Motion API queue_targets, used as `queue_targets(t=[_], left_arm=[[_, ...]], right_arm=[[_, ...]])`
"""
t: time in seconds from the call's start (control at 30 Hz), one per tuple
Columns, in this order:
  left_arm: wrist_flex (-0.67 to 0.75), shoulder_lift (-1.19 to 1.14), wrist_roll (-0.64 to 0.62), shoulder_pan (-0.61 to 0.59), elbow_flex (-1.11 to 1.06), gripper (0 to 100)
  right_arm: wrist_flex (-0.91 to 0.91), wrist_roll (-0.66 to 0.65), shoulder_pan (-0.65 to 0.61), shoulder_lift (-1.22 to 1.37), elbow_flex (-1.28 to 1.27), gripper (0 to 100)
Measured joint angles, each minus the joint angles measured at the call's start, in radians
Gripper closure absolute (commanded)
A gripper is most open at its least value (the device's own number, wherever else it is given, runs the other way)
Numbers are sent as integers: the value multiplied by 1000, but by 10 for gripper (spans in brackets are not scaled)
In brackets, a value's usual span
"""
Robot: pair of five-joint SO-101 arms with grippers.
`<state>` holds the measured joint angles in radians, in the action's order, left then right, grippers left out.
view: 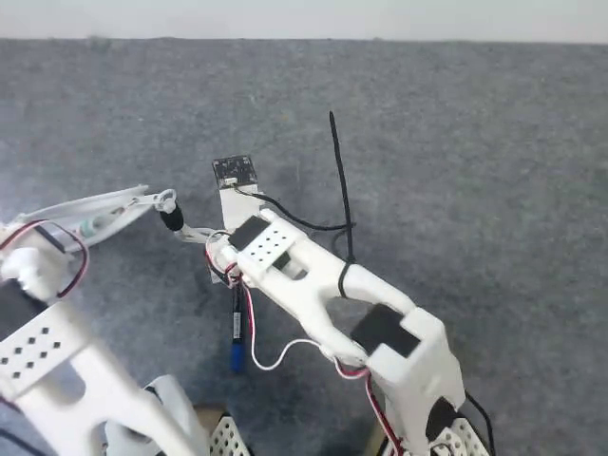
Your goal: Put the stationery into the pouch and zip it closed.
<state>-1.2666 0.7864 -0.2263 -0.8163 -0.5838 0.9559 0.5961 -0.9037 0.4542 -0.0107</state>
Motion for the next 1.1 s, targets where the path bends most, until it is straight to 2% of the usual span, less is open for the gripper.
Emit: queue_targets(t=[0.2,0.37,0.83,1.1], left_arm=[[0,0,0,0,0,990],[0,0,0,0,0,990],[0,0,0,0,0,990],[0,0,0,0,0,990]], right_arm=[[81,40,0,89,120,878],[158,49,6,144,210,997],[265,49,43,184,293,993],[327,49,78,60,293,993]])
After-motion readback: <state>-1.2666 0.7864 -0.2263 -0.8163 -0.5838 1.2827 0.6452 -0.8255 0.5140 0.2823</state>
